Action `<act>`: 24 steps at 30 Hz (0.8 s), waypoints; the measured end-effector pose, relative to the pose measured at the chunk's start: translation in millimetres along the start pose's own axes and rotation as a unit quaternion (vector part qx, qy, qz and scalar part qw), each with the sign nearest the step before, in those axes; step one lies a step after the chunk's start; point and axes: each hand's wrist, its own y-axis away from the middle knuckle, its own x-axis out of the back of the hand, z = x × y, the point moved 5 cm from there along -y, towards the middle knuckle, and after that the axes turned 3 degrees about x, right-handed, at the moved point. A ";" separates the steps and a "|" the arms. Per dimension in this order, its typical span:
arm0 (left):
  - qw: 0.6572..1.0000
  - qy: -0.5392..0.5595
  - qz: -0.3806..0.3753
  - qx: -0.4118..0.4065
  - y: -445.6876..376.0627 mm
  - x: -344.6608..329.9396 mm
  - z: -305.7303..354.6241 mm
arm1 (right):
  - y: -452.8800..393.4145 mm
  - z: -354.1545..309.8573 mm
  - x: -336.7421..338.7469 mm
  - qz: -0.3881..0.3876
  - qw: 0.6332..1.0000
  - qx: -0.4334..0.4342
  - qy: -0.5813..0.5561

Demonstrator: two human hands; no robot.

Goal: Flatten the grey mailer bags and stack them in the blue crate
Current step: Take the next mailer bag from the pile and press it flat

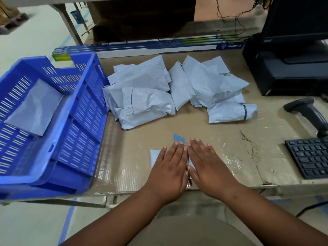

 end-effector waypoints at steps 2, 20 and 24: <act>1.000 -0.014 -0.015 -0.003 -1.6 -5.1 2.1 | 5.8 5.0 -10.4 -0.022 1.000 0.004 0.000; 0.993 -0.043 -0.042 0.102 34.5 18.5 -46.0 | -17.1 -31.5 15.8 0.013 0.998 0.053 0.010; 0.991 -0.035 -0.073 0.102 58.2 10.5 -64.7 | -24.5 -49.7 -3.5 -0.020 0.998 0.064 0.011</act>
